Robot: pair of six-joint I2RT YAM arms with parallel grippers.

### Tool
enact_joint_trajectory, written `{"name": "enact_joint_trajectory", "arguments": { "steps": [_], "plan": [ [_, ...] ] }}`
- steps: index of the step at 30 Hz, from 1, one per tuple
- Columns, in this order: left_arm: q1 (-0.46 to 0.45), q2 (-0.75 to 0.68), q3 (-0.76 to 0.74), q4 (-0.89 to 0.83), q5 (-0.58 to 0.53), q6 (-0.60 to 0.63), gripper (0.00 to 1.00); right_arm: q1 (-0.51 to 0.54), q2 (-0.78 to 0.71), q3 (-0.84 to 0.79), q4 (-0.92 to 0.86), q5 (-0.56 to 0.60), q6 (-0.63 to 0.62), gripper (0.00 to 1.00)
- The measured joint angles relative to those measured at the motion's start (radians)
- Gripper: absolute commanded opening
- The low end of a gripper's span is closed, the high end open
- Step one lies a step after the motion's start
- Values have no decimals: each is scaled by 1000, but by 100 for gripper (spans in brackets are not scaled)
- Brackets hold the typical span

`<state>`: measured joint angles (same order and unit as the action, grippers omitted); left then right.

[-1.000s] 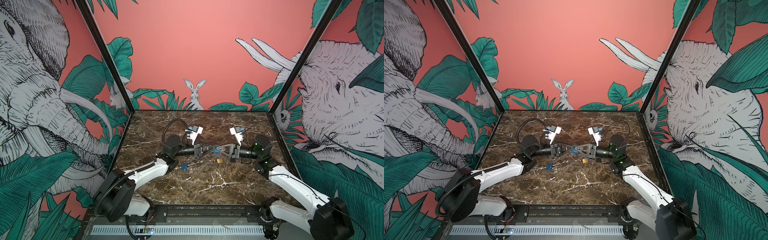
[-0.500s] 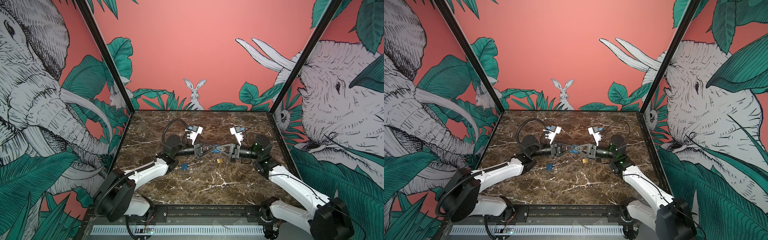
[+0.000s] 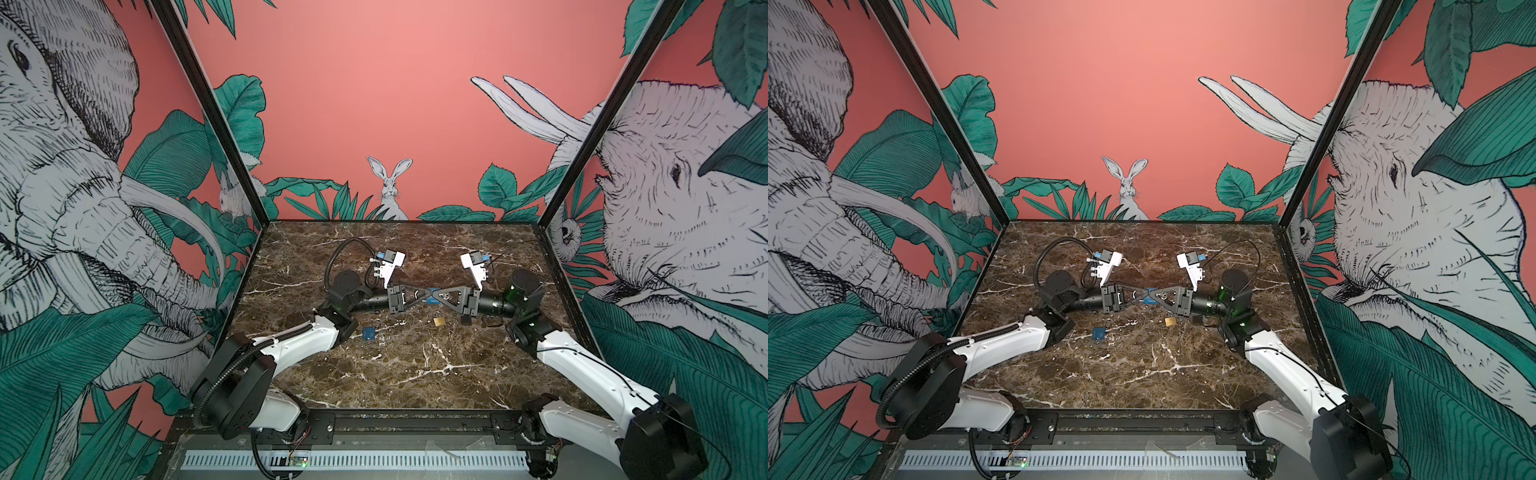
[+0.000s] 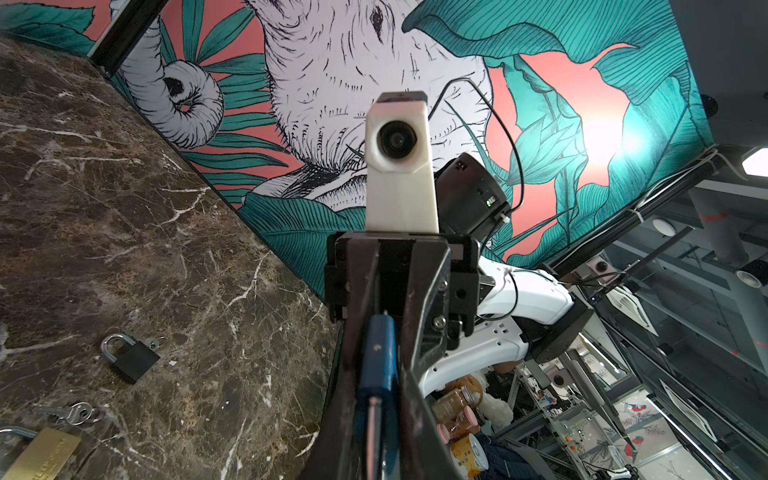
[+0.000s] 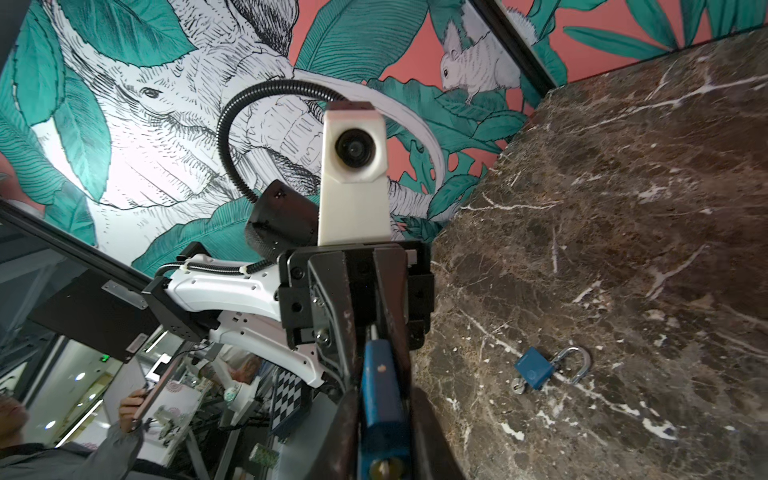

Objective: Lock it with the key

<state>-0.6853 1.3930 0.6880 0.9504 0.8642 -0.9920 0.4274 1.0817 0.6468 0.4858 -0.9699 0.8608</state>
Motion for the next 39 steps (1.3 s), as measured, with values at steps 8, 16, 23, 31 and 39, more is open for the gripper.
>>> {"name": "enact_joint_trajectory", "arguments": {
  "steps": [8, 16, 23, 31, 39],
  "plan": [
    [5, -5, -36, 4, -53, 0, 0, -5, -8, 0, -27, 12, 3, 30],
    [19, -11, -41, 22, -87, -10, 0, -6, -13, -40, -4, -15, 31, 26],
    [21, 12, -41, 80, -74, -41, 0, -6, -12, -59, 36, -25, 54, 22],
    [22, 23, -41, 108, -63, -56, 0, -6, 6, -51, 56, -29, 57, 17],
    [30, 27, -38, 117, -58, -66, 0, -7, 24, -48, 94, -33, 76, 0]
  ]
}}
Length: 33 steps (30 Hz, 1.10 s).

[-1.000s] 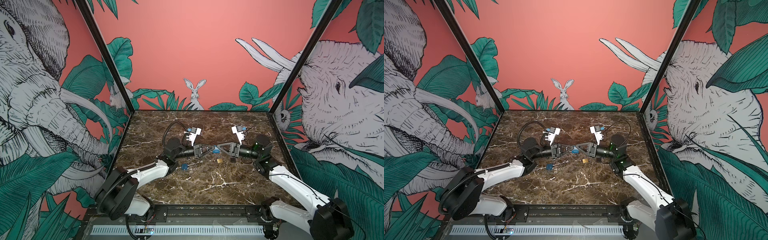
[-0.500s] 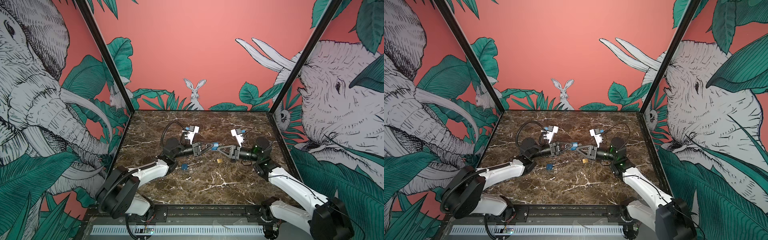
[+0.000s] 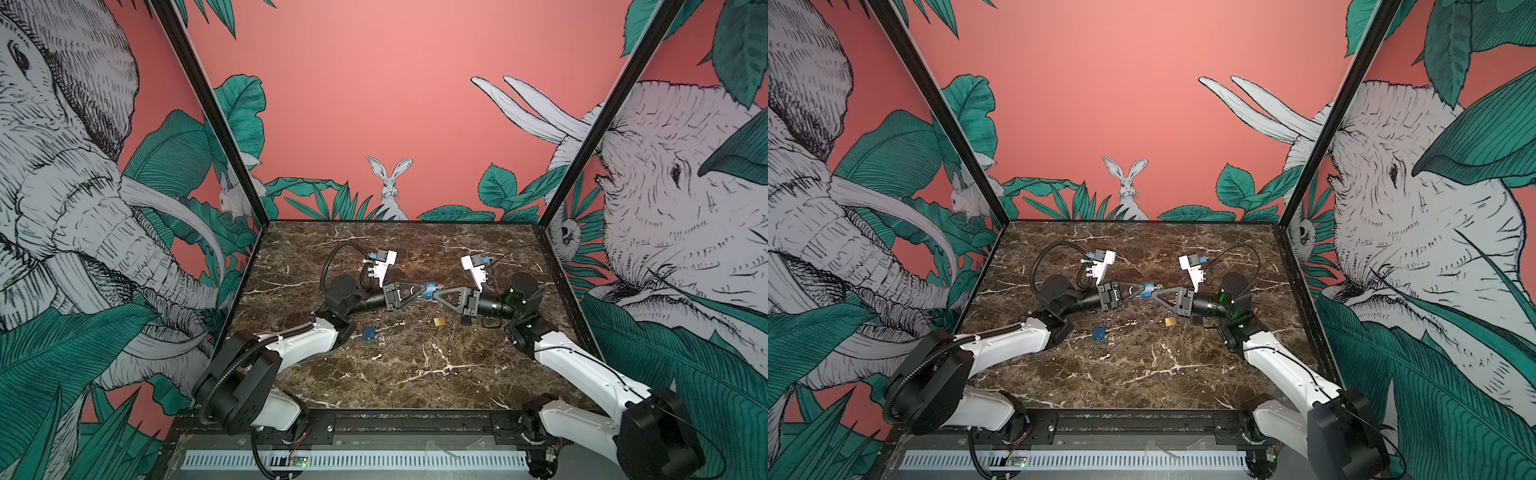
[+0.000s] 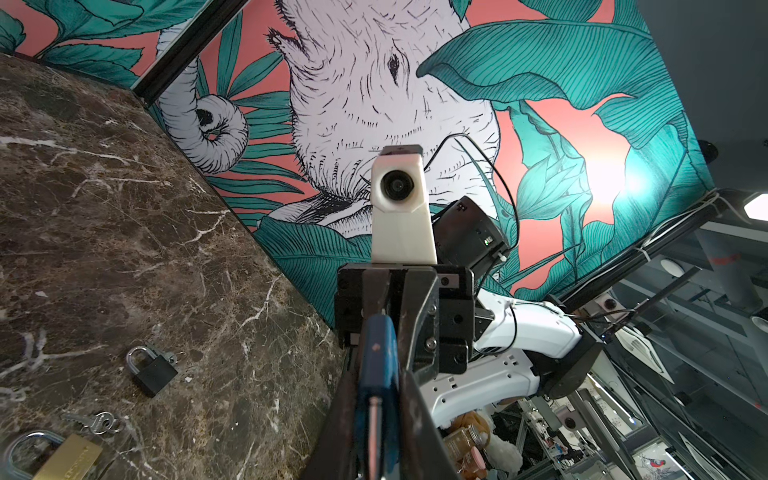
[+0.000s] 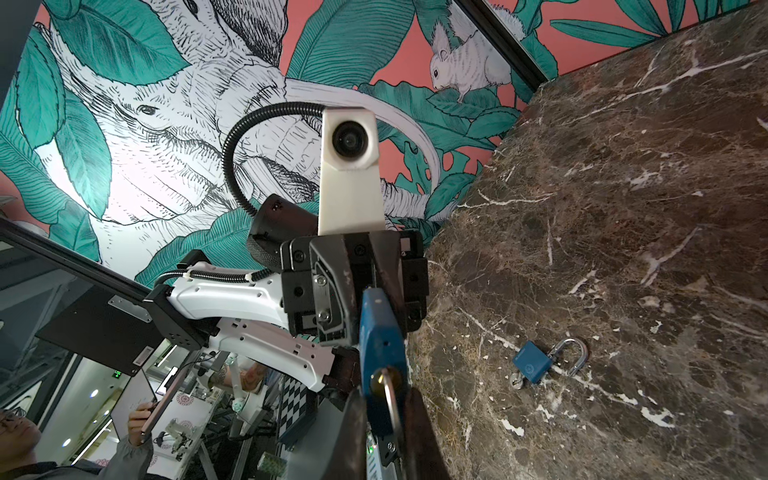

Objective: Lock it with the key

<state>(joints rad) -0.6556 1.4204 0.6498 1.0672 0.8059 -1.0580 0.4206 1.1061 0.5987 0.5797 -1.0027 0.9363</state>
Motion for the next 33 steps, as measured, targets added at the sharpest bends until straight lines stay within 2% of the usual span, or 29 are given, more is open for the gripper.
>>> {"name": "enact_joint_trajectory", "arguments": {
  "steps": [3, 5, 8, 12, 17, 22, 23, 25, 27, 30, 33],
  "plan": [
    [2, 3, 5, 0, 6, -1, 3, -1, 0, 0, 4, 0, 3, 0],
    [2, 4, 6, 0, 9, -1, 14, -2, 0, 0, 6, 0, 3, 0],
    [2, 4, 6, -1, 10, 3, 26, -2, 0, 0, 7, 0, 3, 0],
    [-2, 4, 6, -17, 24, 8, 28, -2, 0, 0, 7, 4, 7, 0],
    [-5, 4, 6, -29, 27, 19, 23, -2, 1, 0, 7, 5, 7, 0],
    [-5, 0, 6, -43, 26, 23, 0, -2, 3, 0, 4, 9, 2, 1],
    [-5, -2, 6, -46, 25, 23, 0, -2, 3, 0, 0, 11, -1, 7],
    [-5, -2, 6, -57, 24, 29, 0, -2, -5, 0, -25, 19, -13, 29],
    [-4, -4, 6, -84, 26, 46, 0, -3, -21, 0, -66, 31, -32, 37],
    [10, -16, 8, -154, 44, 85, 0, -17, -83, 3, -159, 57, -80, 38],
    [28, -43, 52, -284, 89, 161, 0, -32, -168, 25, -306, 90, -160, 33]
  ]
}}
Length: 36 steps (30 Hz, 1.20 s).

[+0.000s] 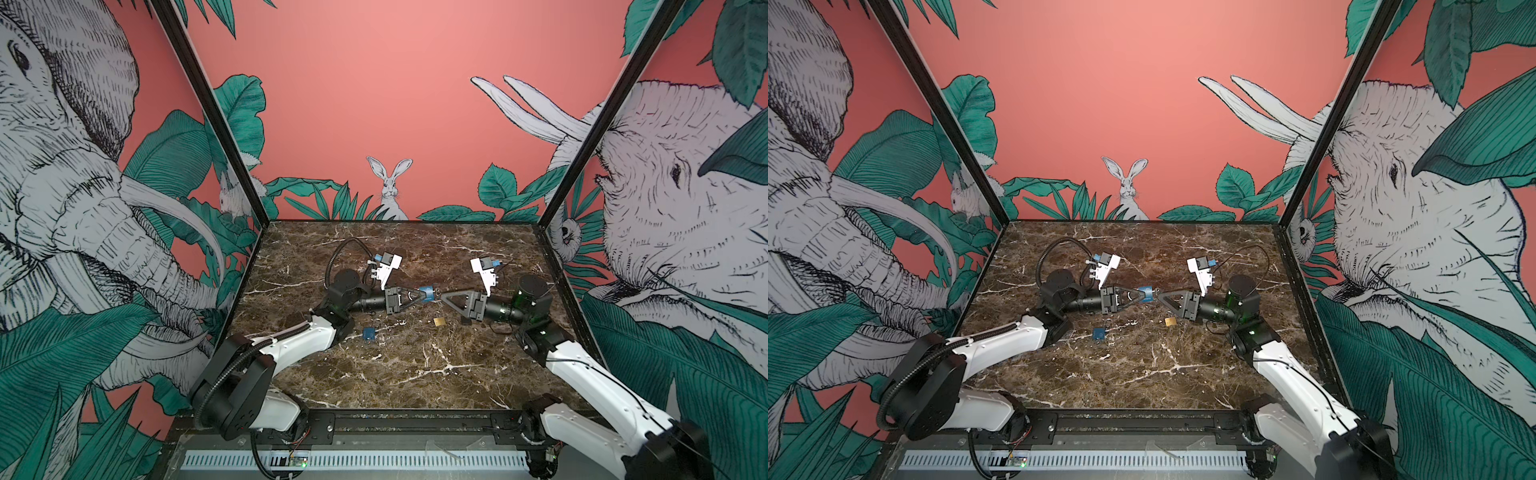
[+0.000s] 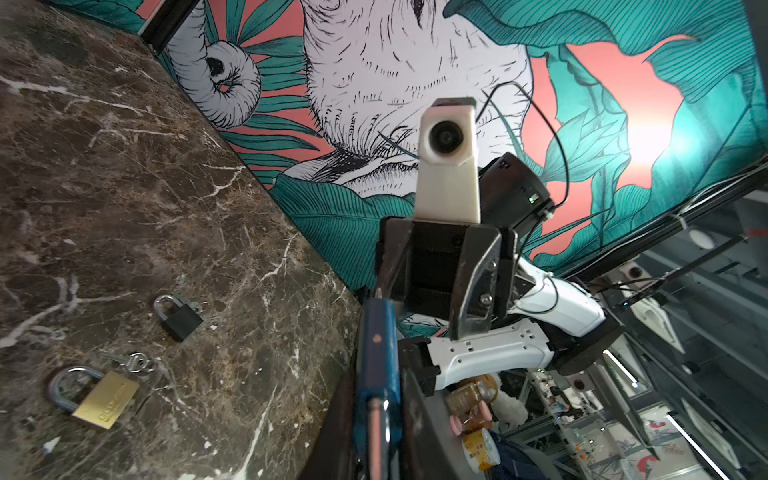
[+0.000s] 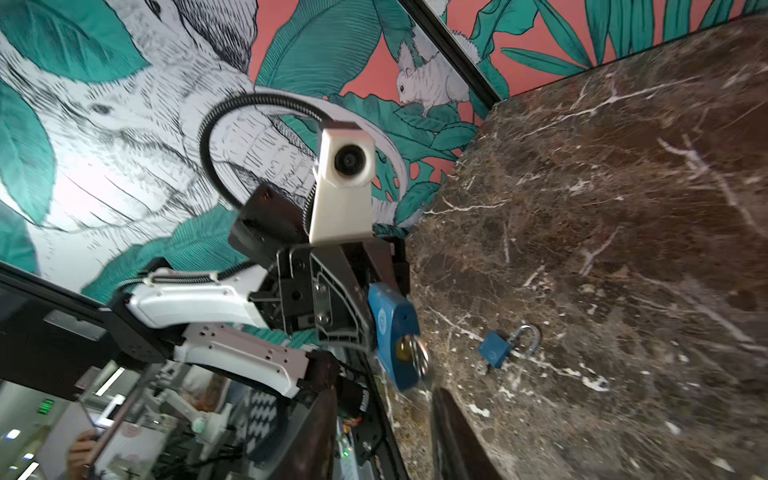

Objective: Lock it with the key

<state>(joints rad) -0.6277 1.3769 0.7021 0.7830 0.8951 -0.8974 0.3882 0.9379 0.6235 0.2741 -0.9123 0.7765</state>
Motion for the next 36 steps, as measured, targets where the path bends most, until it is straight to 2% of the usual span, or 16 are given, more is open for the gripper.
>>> {"name": "enact_joint_trajectory", "arguments": {
  "steps": [3, 6, 15, 23, 36],
  "plan": [
    [11, -26, 62, -119, 42, 82, 0, -4, -70, 40, -99, 17, -65, 27],
    [14, -44, 93, -164, 79, 121, 0, -4, -106, 56, -134, 15, -97, 26],
    [6, 26, 94, 19, 171, -16, 0, -4, -101, 56, -159, -4, -116, 23],
    [-23, 27, 94, 43, 188, -23, 0, -4, -76, 56, -151, -18, -115, 22],
    [-33, 37, 94, 56, 188, -23, 0, -4, -37, 68, -115, -43, -109, 12]
  ]
}}
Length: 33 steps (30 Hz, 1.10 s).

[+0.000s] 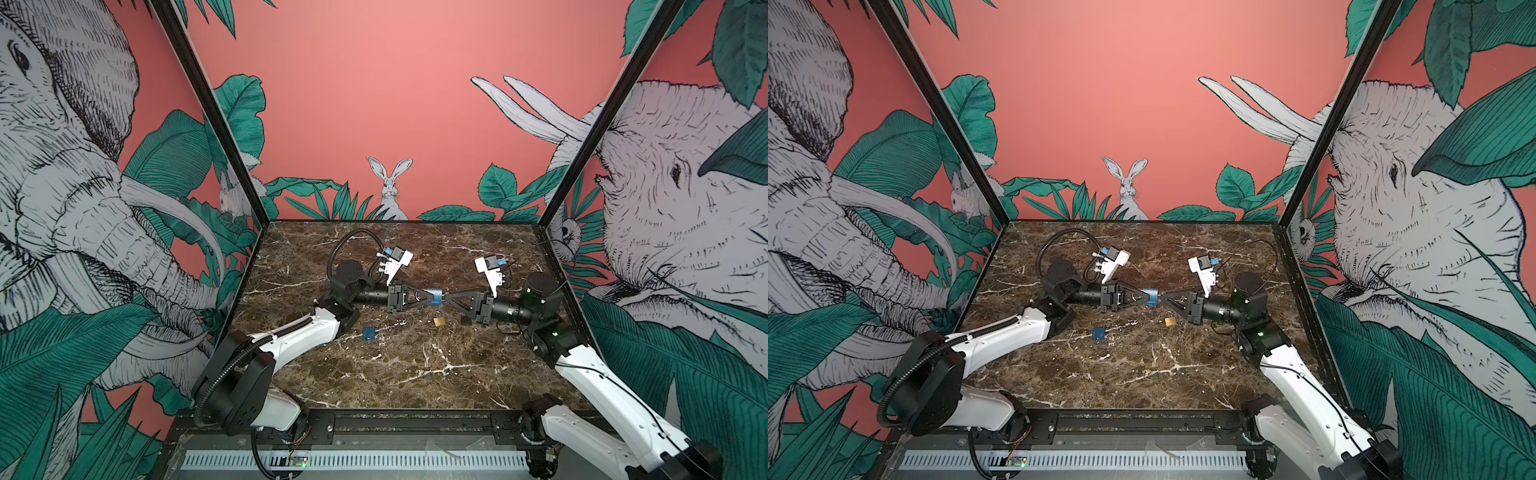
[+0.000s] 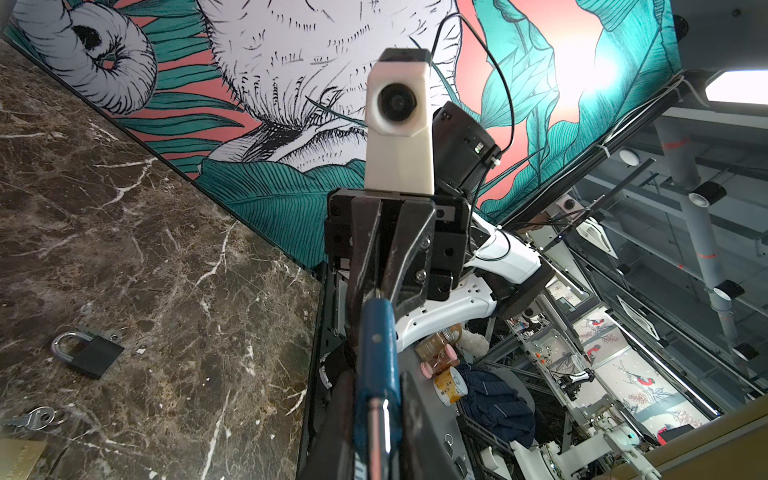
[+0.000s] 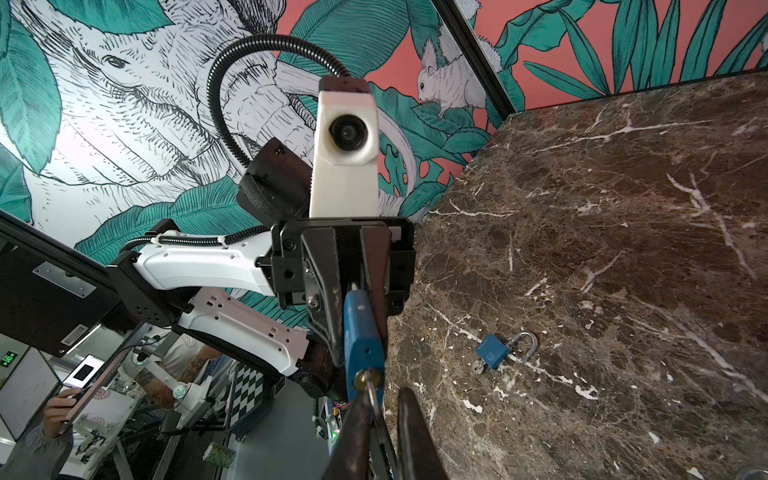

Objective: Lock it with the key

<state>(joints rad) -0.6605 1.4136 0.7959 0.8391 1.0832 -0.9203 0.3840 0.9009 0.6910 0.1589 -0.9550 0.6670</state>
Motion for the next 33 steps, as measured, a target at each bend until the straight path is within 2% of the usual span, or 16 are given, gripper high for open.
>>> {"name": "enact_joint_trajectory", "arguments": {
  "steps": [5, 7, 9, 18, 33],
  "plan": [
    [0, 5, 0, 2, -2, 0, 0, 0, 12, 0, 18, -8, 7, 10],
    [0, 8, 0, 3, -1, 0, 0, 0, 19, 0, 28, -14, 13, 7],
    [0, 11, 0, 5, -1, 2, 0, 0, 26, 0, 42, -27, 21, 0],
    [5, 32, 0, 23, 39, 48, 0, -14, 39, -47, 144, -114, 74, 0],
    [-3, 70, -9, 87, 56, 48, 0, -64, 2, -88, 146, -169, 81, 0]
  ]
}}
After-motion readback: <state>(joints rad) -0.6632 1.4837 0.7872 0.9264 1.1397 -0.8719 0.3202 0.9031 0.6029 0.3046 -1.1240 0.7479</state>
